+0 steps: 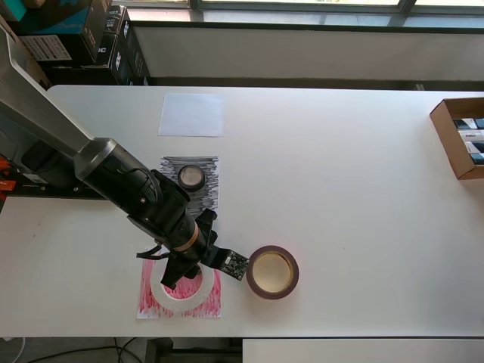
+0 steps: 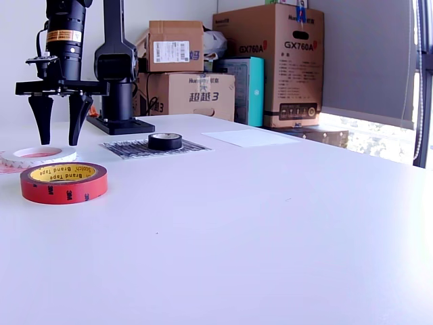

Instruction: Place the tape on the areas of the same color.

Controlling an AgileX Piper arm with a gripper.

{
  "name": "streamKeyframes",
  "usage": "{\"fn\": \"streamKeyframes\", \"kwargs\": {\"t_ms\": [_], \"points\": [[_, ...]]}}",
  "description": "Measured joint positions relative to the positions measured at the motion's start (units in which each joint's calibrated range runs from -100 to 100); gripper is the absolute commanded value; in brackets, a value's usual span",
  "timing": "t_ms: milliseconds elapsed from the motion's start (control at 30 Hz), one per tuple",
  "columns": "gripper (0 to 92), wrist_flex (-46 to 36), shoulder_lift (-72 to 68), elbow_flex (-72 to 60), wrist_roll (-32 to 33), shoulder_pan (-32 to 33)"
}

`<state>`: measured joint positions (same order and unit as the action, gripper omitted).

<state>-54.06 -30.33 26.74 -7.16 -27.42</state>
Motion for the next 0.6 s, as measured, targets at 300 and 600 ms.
{"fn": "streamKeyframes", "kwargs": {"t_ms": [300,600], "points": [[53.3,0.0,0.0,1.0,0.0,0.0],[53.3,0.0,0.0,1.0,0.0,1.7]]}}
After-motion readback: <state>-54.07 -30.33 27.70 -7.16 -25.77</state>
